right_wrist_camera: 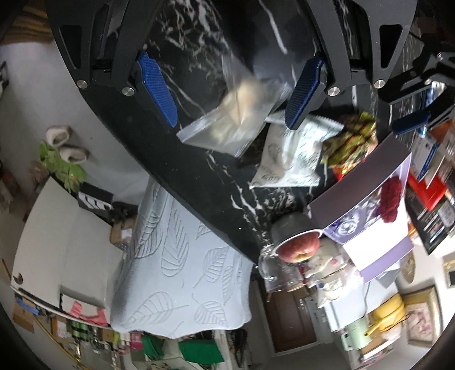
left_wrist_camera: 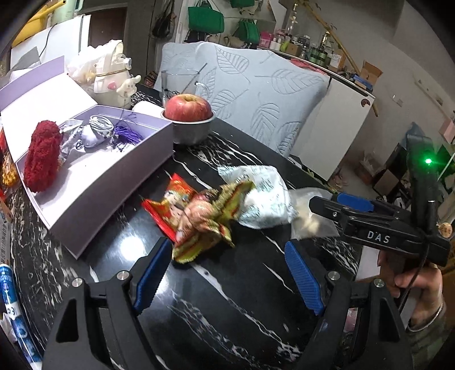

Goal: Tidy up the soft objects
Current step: 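Grasp the clear zip bag with the right tool while the left tool grasps the green snack packet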

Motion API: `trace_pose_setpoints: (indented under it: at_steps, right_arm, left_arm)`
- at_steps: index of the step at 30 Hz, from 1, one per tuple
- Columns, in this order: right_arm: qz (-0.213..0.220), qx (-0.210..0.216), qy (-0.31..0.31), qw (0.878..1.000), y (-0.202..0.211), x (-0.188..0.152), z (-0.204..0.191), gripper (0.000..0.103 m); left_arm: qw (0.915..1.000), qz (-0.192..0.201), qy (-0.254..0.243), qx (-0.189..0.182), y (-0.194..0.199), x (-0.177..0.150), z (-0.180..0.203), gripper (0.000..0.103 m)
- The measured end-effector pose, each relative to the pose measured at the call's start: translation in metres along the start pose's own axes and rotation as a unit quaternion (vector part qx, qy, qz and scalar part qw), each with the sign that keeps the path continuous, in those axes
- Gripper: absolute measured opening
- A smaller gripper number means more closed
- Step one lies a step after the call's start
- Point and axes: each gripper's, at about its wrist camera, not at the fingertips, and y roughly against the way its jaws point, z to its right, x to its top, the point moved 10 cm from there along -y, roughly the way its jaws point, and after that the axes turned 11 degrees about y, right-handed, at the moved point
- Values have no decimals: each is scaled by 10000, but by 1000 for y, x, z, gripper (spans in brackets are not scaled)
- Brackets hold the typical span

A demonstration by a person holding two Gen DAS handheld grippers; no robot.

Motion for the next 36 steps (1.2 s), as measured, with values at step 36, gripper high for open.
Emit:
trace_pose_setpoints:
  at_steps: [36]
  right_arm:
    - [-306, 432, -107, 9985, -19, -20, 11, 38]
  left_arm:
    - [9996, -231, 152, 116, -55, 24, -13, 50]
